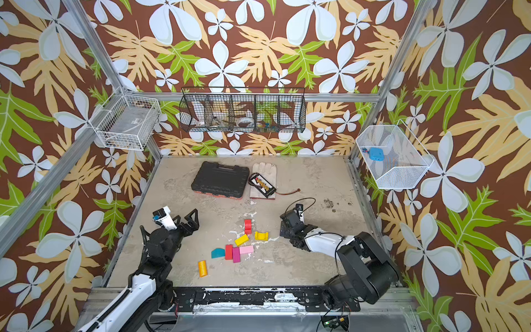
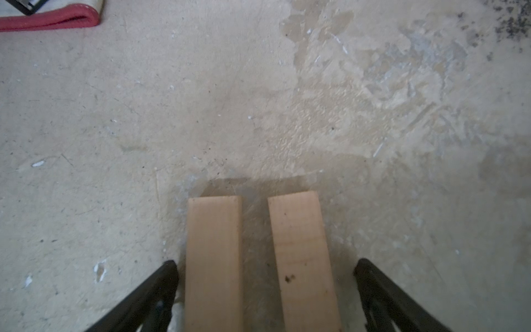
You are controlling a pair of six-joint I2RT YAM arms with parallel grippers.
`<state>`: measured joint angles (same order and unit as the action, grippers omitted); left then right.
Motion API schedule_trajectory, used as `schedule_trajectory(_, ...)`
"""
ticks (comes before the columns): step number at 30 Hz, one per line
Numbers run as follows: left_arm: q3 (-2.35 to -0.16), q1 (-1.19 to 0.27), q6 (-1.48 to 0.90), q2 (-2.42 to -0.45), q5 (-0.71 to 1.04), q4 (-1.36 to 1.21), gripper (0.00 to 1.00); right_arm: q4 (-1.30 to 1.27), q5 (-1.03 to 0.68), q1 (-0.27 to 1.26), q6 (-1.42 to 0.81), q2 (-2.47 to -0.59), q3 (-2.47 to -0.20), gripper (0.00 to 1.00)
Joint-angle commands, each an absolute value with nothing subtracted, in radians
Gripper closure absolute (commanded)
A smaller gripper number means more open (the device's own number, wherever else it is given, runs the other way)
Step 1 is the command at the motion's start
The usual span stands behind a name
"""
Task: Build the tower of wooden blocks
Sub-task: 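Lower the wood bar against the first bar and open the right gripper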
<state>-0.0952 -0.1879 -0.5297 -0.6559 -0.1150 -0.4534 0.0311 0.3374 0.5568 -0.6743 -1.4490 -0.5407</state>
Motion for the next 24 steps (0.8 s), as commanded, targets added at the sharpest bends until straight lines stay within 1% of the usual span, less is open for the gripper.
schedule_trajectory(1, -0.093, -0.188, -0.530, -0.655, -0.112, -0.479, 0.00, 0.027, 0.302, 0.557, -0.682, -1.444, -0.533, 0.24)
schedule_trajectory(8, -0.094, -0.188, -0.531, -0.654, -0.112, -0.480, 0.00, 0.023, 0.296, 0.558, -0.680, -1.448, -0.534, 0.31)
schedule_trajectory(12, -0.094, -0.189, -0.531, -0.654, -0.111, -0.480, 0.00, 0.020, 0.292, 0.557, -0.681, -1.456, -0.537, 0.32)
schedule_trajectory(16, -0.094, -0.188, -0.530, -0.653, -0.112, -0.480, 0.00, 0.015, 0.284, 0.557, -0.680, -1.456, -0.535, 0.36)
schedule_trajectory(22, -0.094, -0.189, -0.531, -0.653, -0.112, -0.479, 0.00, 0.010, 0.279, 0.557, -0.680, -1.456, -0.531, 0.37)
schedule_trajectory(24, -0.093, -0.189, -0.531, -0.653, -0.111, -0.479, 0.00, 0.009, 0.275, 0.557, -0.675, -1.459, -0.536, 0.42)
